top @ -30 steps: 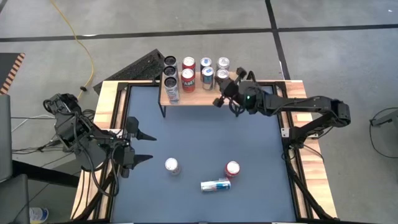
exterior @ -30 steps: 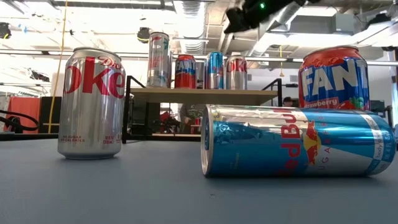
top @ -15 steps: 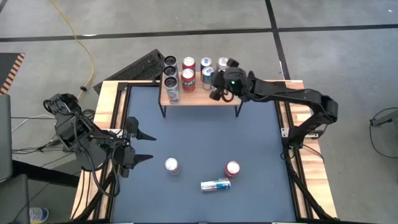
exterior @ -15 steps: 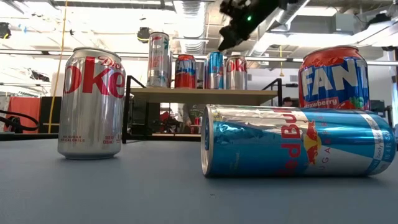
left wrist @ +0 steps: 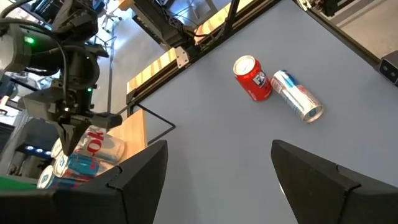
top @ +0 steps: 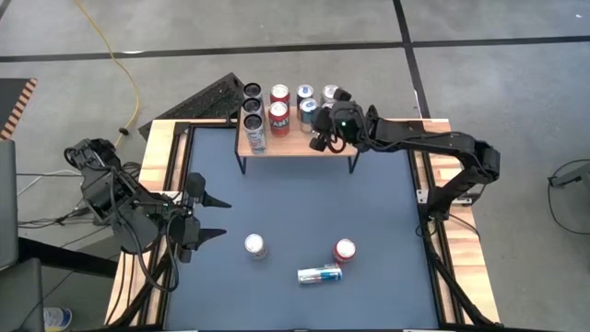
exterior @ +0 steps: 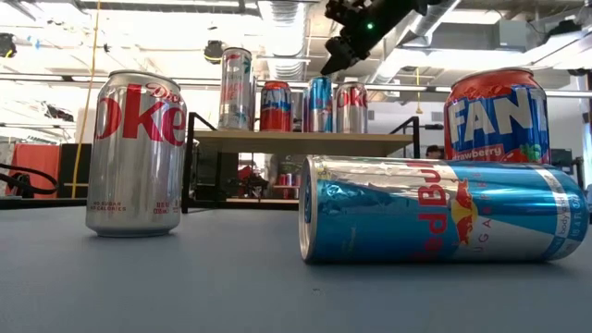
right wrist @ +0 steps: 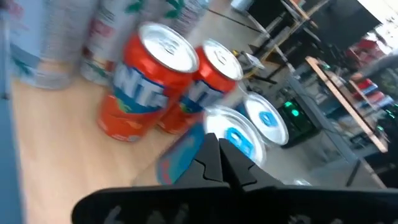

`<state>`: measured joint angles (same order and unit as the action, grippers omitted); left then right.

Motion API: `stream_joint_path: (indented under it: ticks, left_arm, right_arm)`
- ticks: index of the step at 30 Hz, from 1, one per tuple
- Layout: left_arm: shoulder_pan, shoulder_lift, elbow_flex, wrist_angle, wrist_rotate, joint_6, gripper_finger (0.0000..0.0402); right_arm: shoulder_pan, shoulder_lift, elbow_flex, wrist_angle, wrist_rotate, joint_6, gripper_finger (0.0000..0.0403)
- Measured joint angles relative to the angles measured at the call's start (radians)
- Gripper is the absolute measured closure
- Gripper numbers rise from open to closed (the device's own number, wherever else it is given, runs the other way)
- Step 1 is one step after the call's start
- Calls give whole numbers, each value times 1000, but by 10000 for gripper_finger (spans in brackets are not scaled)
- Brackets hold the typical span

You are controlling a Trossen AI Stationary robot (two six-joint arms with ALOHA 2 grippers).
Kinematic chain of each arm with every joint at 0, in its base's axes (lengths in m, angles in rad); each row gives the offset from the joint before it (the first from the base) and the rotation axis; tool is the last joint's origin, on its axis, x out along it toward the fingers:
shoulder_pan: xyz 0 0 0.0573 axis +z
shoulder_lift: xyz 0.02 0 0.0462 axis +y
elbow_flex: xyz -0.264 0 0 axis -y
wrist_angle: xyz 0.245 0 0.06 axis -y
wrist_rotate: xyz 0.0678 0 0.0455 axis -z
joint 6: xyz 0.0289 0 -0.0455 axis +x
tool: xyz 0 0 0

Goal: Place canned beverage on shelf
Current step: Adjust all the soda can on the shelf

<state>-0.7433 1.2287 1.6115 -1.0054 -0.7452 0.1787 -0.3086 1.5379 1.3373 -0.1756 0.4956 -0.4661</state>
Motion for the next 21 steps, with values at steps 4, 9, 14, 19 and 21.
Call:
stream_joint_path:
  ticks: [4,9,14,19,21]
  left_arm:
    - [0,0,0,0,0,-7,127]
    - [0,0,0,-8,0,-20,127]
    - [0,0,0,-13,0,-26,127]
    - [0,0,0,-15,0,-33,127]
    - [0,0,0,-15,0,-34,127]
  right_arm:
    - [18,-3,0,-11,64,-6,403]
    - [38,-28,2,-22,81,-6,403]
    - [8,-8,0,-7,80,-12,403]
    - [-15,-6,0,-12,83,-13,403]
    - [-13,-11,0,-13,82,-14,403]
